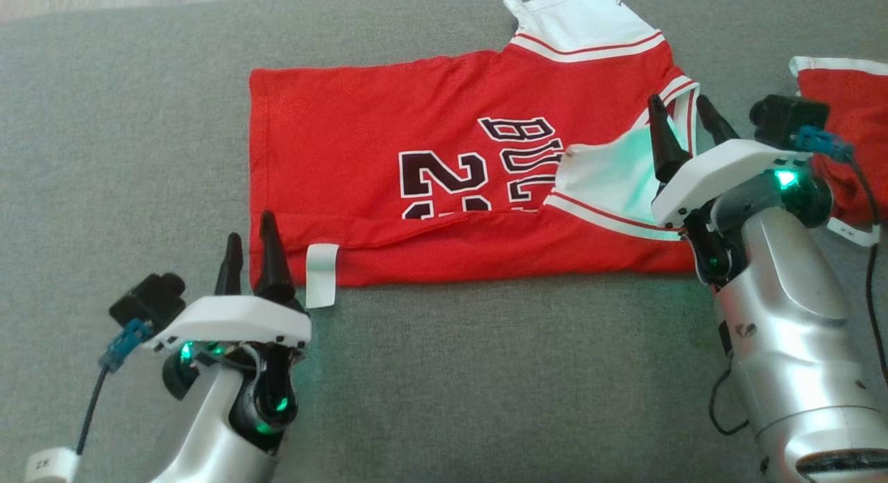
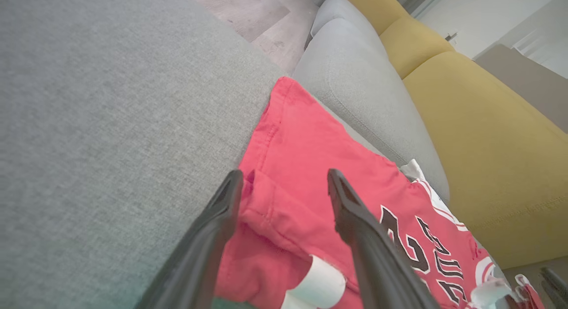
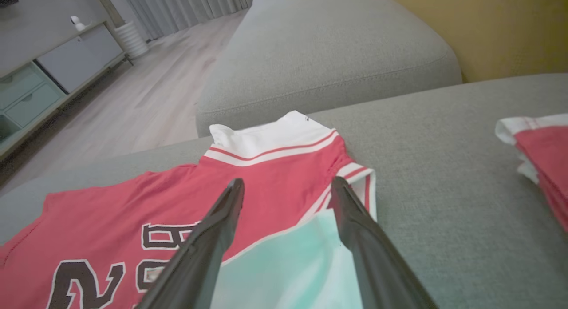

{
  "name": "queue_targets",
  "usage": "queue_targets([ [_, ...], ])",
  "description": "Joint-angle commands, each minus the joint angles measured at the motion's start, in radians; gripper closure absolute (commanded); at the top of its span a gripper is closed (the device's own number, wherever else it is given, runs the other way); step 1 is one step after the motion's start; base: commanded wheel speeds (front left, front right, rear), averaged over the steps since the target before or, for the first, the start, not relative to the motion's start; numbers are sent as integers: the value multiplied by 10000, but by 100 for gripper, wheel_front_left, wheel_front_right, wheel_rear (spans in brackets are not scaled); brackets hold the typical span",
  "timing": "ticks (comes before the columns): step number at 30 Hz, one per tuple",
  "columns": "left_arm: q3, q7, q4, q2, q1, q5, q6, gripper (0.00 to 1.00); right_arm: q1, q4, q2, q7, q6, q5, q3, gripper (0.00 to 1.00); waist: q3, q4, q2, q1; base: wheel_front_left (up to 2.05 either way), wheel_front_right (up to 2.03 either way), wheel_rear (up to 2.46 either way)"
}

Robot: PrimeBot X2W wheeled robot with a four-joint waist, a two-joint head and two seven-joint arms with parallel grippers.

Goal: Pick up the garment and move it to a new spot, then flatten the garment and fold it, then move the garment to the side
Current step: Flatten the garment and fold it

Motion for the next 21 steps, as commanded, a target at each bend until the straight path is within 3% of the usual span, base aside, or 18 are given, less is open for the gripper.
queue_targets([
  [1,276,-108,-485,371,-15,180,16,0,-360,-350,20,-255,-7,-52,200,0,-53,-18,0,0,0,0,0],
  [10,-275,367,-1822,1643,941,1162,538,0,613,-1788,20,-741,-7,-1124,-329,0,-525,-52,0,0,0,0,0],
  [21,-315,1385,-1640,1729,1294,761,1228,0,3265,-5043,20,141,-7,-1116,-556,0,-347,-390,0,0,0,0,0],
])
